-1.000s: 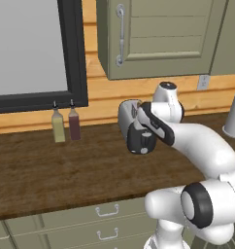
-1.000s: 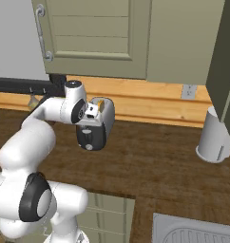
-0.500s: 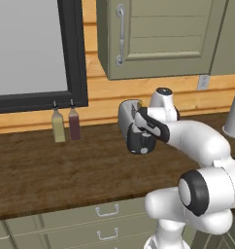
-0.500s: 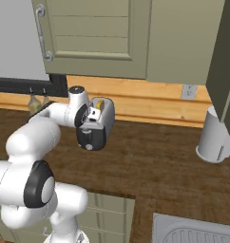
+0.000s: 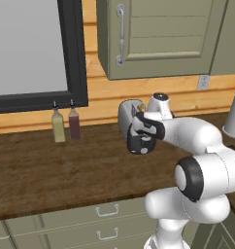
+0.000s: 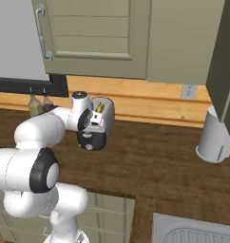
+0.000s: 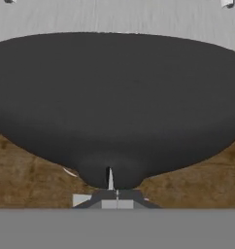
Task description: Start the toaster. Once the lever pops up, take the bread to the plate on the dining counter.
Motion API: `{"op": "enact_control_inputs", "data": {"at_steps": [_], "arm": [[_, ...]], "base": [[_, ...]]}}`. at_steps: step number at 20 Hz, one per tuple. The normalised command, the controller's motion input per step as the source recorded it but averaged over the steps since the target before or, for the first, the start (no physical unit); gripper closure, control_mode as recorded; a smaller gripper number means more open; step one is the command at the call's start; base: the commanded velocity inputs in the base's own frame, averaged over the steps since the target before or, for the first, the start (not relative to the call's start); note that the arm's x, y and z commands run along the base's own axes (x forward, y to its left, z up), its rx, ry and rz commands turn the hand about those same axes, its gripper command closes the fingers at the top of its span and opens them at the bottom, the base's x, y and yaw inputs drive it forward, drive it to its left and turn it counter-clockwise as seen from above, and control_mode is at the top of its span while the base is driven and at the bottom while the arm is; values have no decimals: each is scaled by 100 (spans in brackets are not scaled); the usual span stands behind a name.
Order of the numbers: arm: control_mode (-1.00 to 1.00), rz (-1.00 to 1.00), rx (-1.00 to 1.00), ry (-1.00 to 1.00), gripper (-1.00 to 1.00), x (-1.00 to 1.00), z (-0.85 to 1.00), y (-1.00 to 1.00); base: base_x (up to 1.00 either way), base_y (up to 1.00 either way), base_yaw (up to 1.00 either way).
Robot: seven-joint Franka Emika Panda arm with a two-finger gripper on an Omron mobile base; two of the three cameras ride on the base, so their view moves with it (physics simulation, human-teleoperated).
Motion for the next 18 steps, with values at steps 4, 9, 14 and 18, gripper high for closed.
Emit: {"op": "enact_control_inputs", "data": {"at_steps": [4, 9, 14, 18], "arm": [[-100, 0, -6, -7, 100, -17, -68, 0], [-100, 0, -6, -7, 100, -22, -75, 0], [-100, 0, -4, -5, 100, -16, -22, 1], [-100, 0, 0, -3, 100, -64, 78, 0]], "base": [[0, 0, 0], [0, 0, 0], [0, 0, 0], [0, 0, 0]]}}
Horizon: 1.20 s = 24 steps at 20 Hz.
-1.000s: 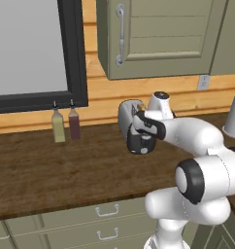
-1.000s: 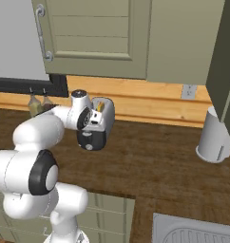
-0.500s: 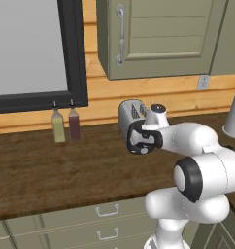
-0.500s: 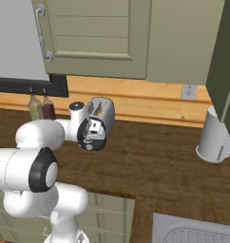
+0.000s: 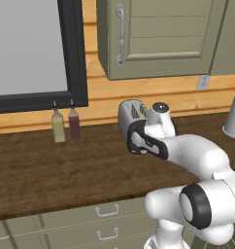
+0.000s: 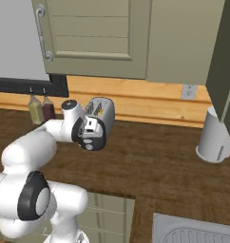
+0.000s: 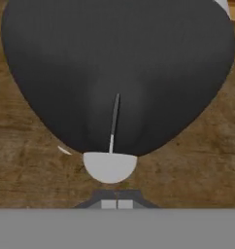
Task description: Start the toaster. Once the lever pops up, take the bread to the plate on the dining counter.
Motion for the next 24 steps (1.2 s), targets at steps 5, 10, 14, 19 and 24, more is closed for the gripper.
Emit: {"op": "enact_control_inputs", "data": {"at_steps": [5, 10, 14, 19, 24], "arm": [[-100, 0, -4, -7, 100, -43, 96, 2], [-100, 0, -9, -20, 100, -7, 70, 0], [-100, 0, -3, -26, 100, 0, 56, -2], [-100, 1, 0, -13, 100, 0, 42, -7], [-100, 3, 2, 0, 100, 4, 33, -15]], "base": [[0, 0, 0], [0, 0, 0], [0, 0, 0], [0, 0, 0], [0, 0, 0]]}}
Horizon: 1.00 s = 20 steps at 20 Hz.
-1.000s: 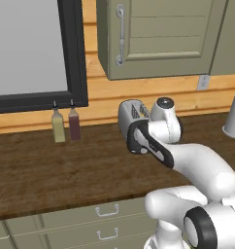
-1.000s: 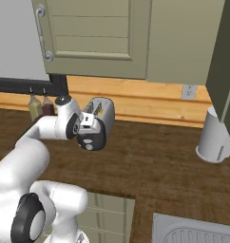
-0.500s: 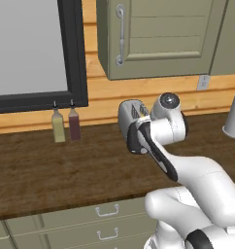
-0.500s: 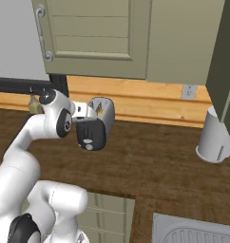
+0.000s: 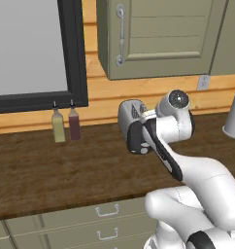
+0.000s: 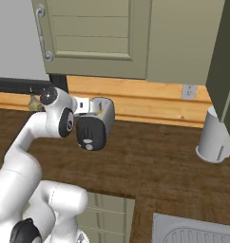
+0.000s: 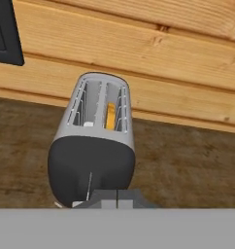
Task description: Start the toaster. Once the lever pops up, take the bread to the plate on the dining counter.
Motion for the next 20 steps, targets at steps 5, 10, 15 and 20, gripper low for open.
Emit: {"op": "enact_control_inputs", "data": {"at_steps": [5, 10, 15, 20], "arm": [[-100, 0, 2, 2, 100, 16, 21, -8], [-100, 0, 0, 0, 100, 31, 0, 0], [-100, 0, 0, 0, 100, 34, 0, 0], [-100, 0, 1, 0, 100, 33, -3, 0]], "base": [[0, 0, 0], [0, 0, 0], [0, 0, 0], [0, 0, 0]]}}
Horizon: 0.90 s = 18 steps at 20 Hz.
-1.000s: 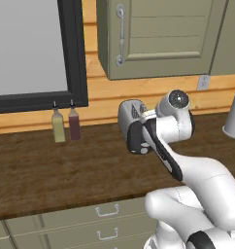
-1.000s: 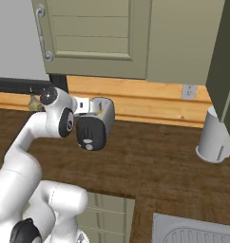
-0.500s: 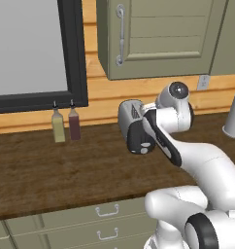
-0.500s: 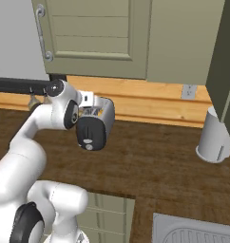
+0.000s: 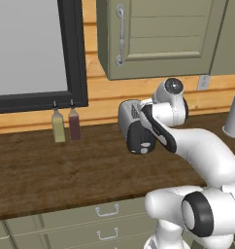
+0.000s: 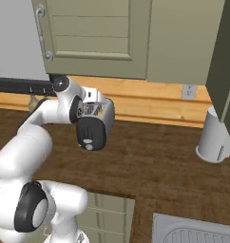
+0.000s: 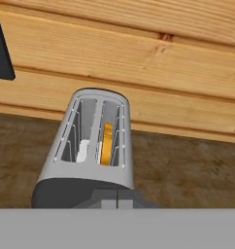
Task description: Start the toaster. Once the lever pops up, take the bread to the plate on the dining counter.
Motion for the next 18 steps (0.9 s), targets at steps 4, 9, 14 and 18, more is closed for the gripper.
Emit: {"op": "enact_control_inputs", "data": {"at_steps": [4, 9, 14, 18], "arm": [[-100, 0, 0, 0, 100, 29, -8, 0], [-100, 0, 0, 0, 100, 27, -10, 0], [-100, 0, 0, 0, 100, 15, -22, 0], [-100, 0, 0, 0, 100, 13, -23, 0]], "base": [[0, 0, 0], [0, 0, 0], [0, 0, 0], [0, 0, 0]]}}
